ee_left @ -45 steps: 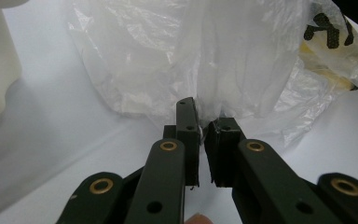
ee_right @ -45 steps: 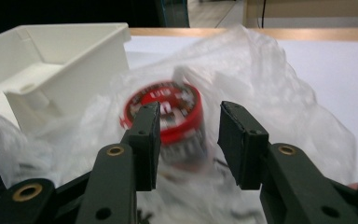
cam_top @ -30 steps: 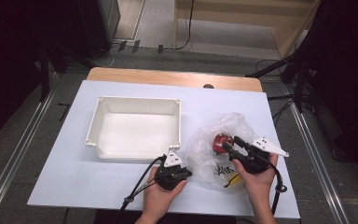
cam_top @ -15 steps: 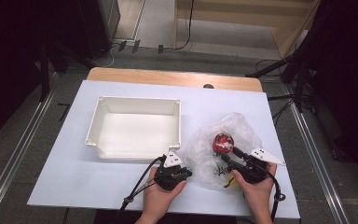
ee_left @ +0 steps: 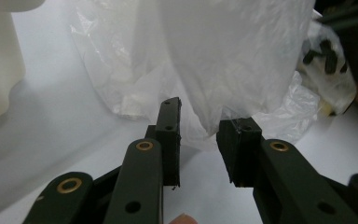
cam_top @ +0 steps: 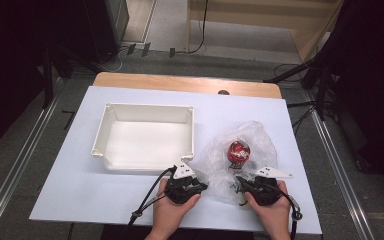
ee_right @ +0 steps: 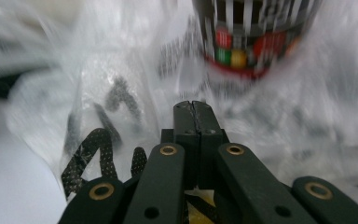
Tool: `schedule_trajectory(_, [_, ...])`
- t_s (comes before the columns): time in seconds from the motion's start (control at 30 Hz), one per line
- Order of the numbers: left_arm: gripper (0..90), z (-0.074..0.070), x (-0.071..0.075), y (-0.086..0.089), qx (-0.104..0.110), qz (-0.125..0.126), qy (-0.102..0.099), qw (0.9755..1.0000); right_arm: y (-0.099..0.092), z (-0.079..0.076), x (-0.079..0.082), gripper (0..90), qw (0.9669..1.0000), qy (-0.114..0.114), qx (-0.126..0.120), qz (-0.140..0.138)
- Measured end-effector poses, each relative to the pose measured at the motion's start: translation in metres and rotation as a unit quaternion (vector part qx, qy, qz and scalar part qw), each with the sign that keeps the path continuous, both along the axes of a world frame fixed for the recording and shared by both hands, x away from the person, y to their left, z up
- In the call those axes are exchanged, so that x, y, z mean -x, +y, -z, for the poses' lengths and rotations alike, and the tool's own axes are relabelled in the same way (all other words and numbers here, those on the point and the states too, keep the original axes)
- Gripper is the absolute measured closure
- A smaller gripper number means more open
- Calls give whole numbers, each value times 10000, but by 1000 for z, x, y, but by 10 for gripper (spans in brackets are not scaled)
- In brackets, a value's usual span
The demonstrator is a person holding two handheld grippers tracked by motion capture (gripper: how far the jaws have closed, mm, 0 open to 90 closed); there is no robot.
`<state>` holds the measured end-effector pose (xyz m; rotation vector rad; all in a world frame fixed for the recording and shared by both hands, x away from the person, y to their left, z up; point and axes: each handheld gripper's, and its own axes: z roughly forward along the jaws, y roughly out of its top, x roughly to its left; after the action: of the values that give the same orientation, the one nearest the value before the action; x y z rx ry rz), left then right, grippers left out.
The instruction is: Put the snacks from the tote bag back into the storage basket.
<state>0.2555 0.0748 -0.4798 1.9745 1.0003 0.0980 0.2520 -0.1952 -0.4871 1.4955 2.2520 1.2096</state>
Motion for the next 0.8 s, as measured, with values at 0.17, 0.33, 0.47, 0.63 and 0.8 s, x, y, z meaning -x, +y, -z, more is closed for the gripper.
schedule_trajectory(0.17, [719, 0, 0, 0, 9, -40, 14, 10000, -7, -1, 4, 822, 9999, 34, -51, 110])
schedule_trajectory(0.33, [776, 0, 0, 0, -10, -23, 14, 10000, -13, -7, 7, 720, 9982, -334, -327, 366])
schedule_trajectory(0.47, [782, 0, 0, -1, -35, -23, 14, 10000, -12, -20, 8, 683, 9945, -730, -476, 586])
schedule_trajectory(0.63, [785, 0, 0, -2, -75, 13, 19, 10000, -6, -21, -1, 531, 9939, -851, -236, 663])
schedule_trajectory(0.8, [810, 1, -1, -2, -90, 24, 21, 10000, -2, -19, -16, 416, 9936, -834, -119, 753])
